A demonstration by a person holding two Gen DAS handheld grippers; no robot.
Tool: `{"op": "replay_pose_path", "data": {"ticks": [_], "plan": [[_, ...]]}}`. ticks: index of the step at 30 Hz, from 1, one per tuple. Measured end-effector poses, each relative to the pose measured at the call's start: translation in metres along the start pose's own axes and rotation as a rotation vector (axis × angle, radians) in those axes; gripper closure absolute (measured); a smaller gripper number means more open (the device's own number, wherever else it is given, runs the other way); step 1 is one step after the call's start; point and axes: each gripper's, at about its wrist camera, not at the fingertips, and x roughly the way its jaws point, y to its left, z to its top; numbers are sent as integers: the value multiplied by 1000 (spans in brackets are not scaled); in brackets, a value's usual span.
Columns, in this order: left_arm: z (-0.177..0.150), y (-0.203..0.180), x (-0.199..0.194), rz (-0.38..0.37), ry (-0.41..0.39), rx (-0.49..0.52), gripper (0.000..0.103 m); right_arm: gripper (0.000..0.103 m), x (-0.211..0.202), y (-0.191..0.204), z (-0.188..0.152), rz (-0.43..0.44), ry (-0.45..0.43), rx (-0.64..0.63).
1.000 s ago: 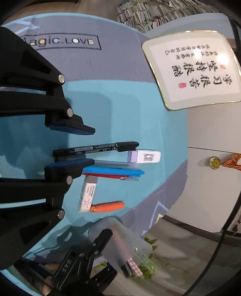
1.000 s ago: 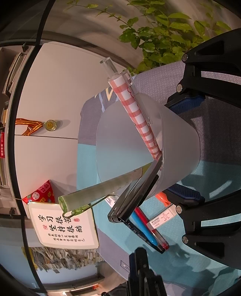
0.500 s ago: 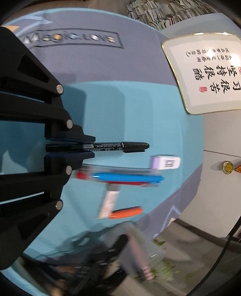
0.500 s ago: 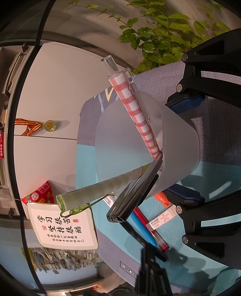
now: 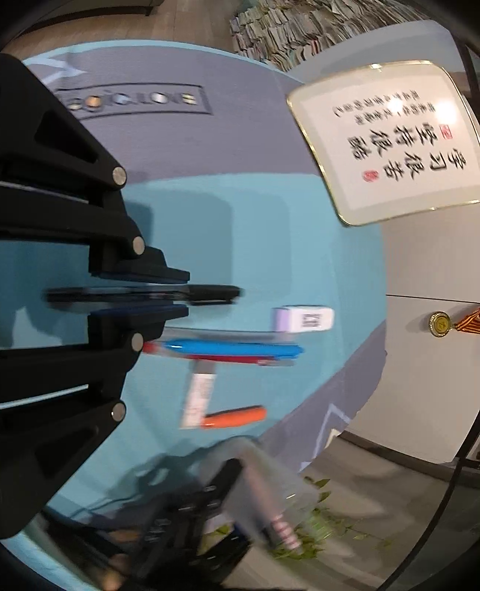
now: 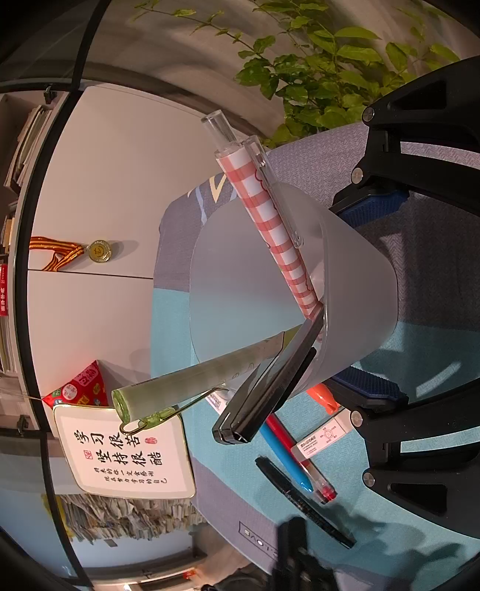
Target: Organize stationery
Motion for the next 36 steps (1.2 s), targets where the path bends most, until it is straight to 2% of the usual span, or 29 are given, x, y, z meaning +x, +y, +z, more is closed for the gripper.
{"op": "replay_pose_path", "data": {"ticks": [7, 10, 15, 21, 28, 31, 36], "plan": [[24, 1, 38, 11, 68, -25, 89, 33, 4, -2, 0, 7, 20, 3], [29, -3, 41, 47, 56, -2, 90, 33, 6, -2, -1, 10, 30, 3], [34, 2, 41, 23, 56, -39, 91, 33, 6, 1, -1, -2, 28, -10], [36, 9, -8, -5, -68, -79, 91, 33, 6, 1, -1, -2, 28, -8], [43, -5, -87, -65, -270, -66, 91, 33, 6, 1, 0, -2, 29, -8], [46, -20, -105, -86, -331, -55, 91, 33, 6, 1, 0, -2, 28, -8], [55, -39, -110, -149, -377, -62, 91, 33, 6, 0, -1, -2, 28, -7]]}}
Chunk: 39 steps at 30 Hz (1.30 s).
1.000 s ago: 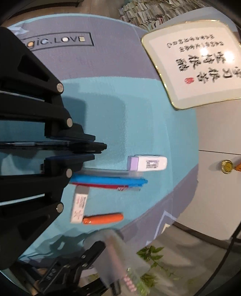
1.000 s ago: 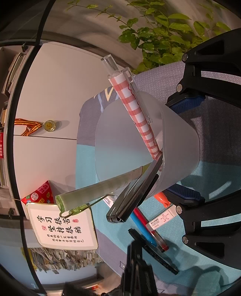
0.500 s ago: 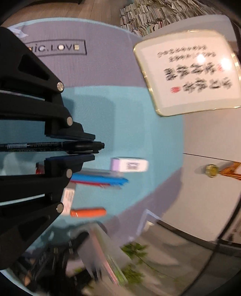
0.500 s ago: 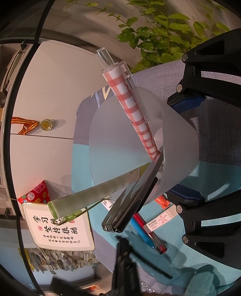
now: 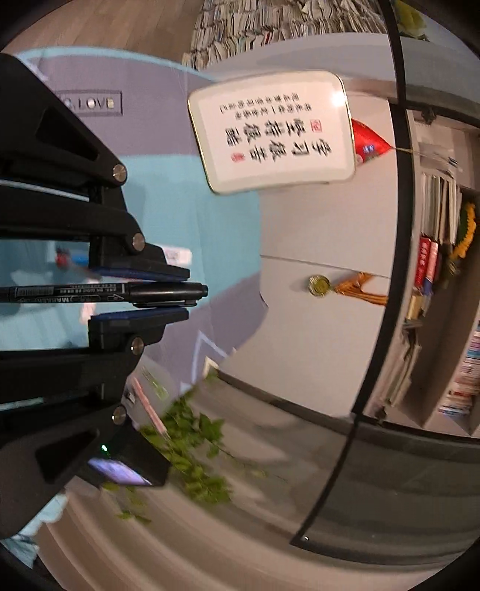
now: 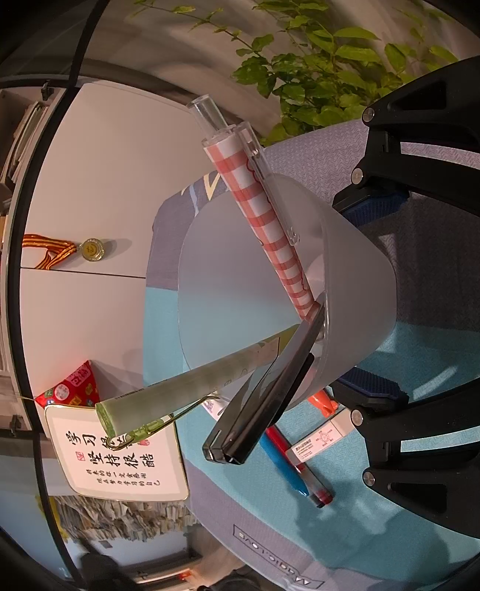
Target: Organize stationery
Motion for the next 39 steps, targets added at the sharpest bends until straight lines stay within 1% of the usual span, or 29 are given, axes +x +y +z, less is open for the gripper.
{"op": "replay_pose_path", "data": {"ticks": [2, 4, 7, 9, 11, 15, 18, 26, 32, 36, 39], "plan": [[7, -7, 1, -12, -26, -8, 91, 33, 0, 0, 0, 2, 0, 3], [14, -18, 3, -6, -59, -11, 91, 33, 0, -1, 0, 6, -1, 7], [17, -29, -1, -10, -89, -6, 91, 33, -2, -3, -1, 12, -8, 14], [14, -36, -5, -4, -118, 21, 91, 33, -2, -4, -1, 17, -11, 18], [11, -38, -6, 14, -125, 45, 91, 33, -2, -4, -1, 21, -11, 21], [6, -34, -2, 16, -103, 41, 91, 33, -2, -4, -1, 23, -12, 23], [2, -30, 1, 35, -86, 38, 91, 33, -2, -3, -1, 23, -14, 21], [-10, -19, 4, 42, -48, 12, 90, 33, -2, -3, -1, 21, -13, 19], [-16, -6, 7, 44, -27, -28, 90, 33, -2, -2, -2, 14, -13, 13], [-23, 2, 15, 58, 8, -60, 92, 33, -2, -1, -1, 12, -13, 11], [-25, 2, 15, 54, 13, -63, 96, 33, -2, -1, -1, 11, -12, 11]]}}
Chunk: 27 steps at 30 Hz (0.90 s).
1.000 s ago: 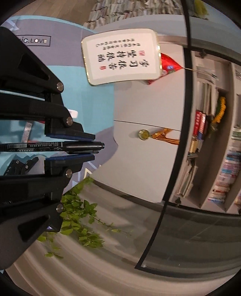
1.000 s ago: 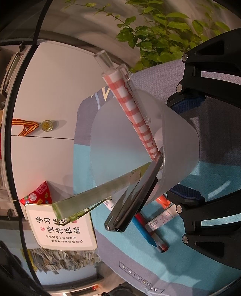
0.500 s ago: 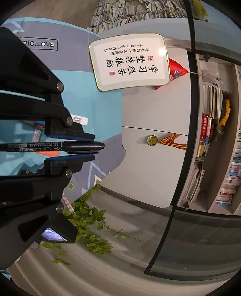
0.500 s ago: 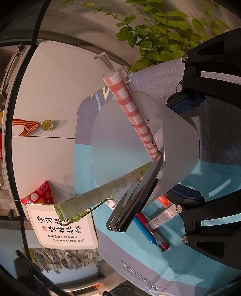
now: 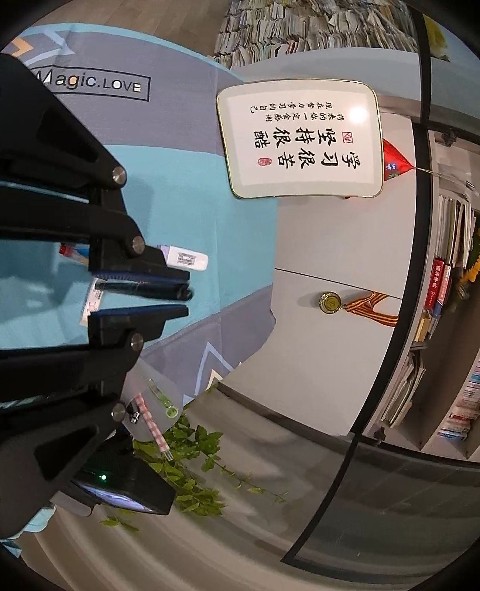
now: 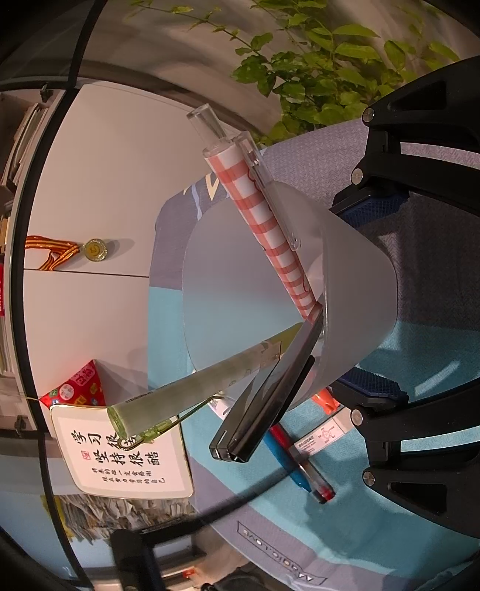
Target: Organize stationery
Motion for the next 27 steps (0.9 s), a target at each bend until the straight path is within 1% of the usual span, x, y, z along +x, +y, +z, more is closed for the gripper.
{"op": "replay_pose_path", "data": {"ticks": [7, 10, 11, 13, 15, 16, 18, 19, 21, 23, 25, 27], "plan": [[5, -19, -17, -20, -53, 100, 101, 33, 0, -1, 0, 1, 0, 1], [5, -21, -20, -23, -57, 119, 100, 33, 0, -1, 0, 1, 0, 1], [6, -18, -18, -16, -46, 102, 97, 33, 0, 0, 0, 0, 0, 0], [8, -4, -12, -2, -11, 43, 97, 33, 0, 0, 0, -1, -1, -1], [10, 17, 3, 33, 71, -43, 89, 33, 0, 0, 0, -1, -1, -2], [9, 34, 14, 54, 122, -116, 86, 33, 0, 0, 0, -1, 0, -2], [8, 57, 30, 60, 195, -224, 86, 33, 1, 0, 0, 0, 0, -3], [7, 65, 38, 63, 219, -266, 85, 33, 1, 0, 0, 0, 0, -3], [7, 79, 60, 73, 278, -340, 75, 33, 0, 0, 0, -1, 0, -3], [9, 82, 75, 82, 302, -374, 55, 33, 1, 0, 0, -1, 0, -3], [10, 84, 89, 112, 314, -402, 52, 33, 1, 0, 0, -1, 0, -2], [10, 87, 101, 139, 330, -429, 52, 33, 1, 0, 0, 0, 0, -2]]}}
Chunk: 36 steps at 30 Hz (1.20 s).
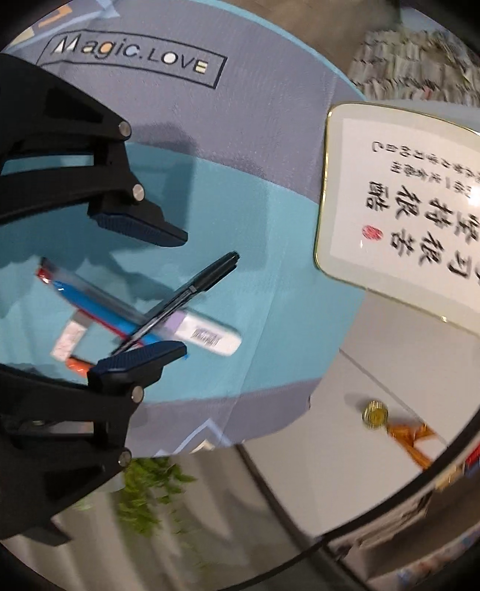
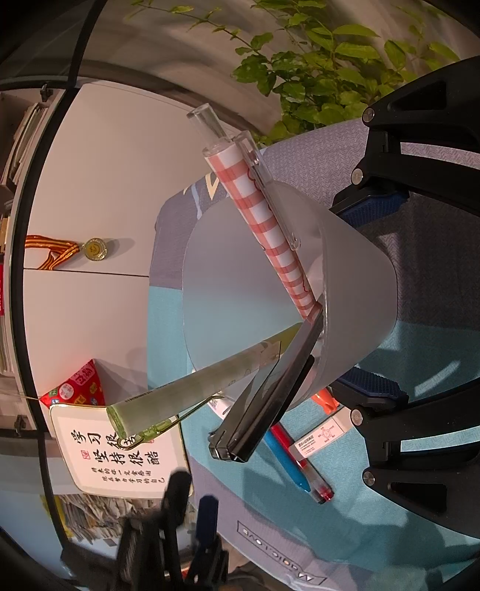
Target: Organize stationery
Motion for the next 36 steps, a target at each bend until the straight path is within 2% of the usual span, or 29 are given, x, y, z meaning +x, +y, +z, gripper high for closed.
{"op": "replay_pose_path", "data": {"ticks": [5, 12, 13, 15, 19, 22, 30, 33, 36], "plan": [[16, 4, 28, 67, 50, -89, 54, 33, 0, 0, 0, 4, 0, 1], [32, 5, 50, 134, 33, -100, 55, 33, 0, 3, 0, 11, -1, -7], [34, 4, 51, 133, 30, -92, 58, 33, -1, 3, -1, 12, -1, -8], [36, 2, 55, 157, 42, -65, 89, 33, -1, 1, -1, 14, -1, -7], [31, 3, 50, 126, 42, -23, 96, 33, -1, 1, -1, 17, 0, -3], [22, -2, 34, 66, 12, -3, 96, 33, -1, 1, -1, 14, 0, -6], [3, -16, -76, -102, -181, 82, 96, 33, -2, 2, -1, 6, -2, -15], [-7, -31, -102, -138, -248, 126, 97, 33, -1, 3, 0, 5, -1, -16], [-15, -44, -114, -178, -274, 162, 97, 33, -1, 4, 0, 3, -2, -18]]}}
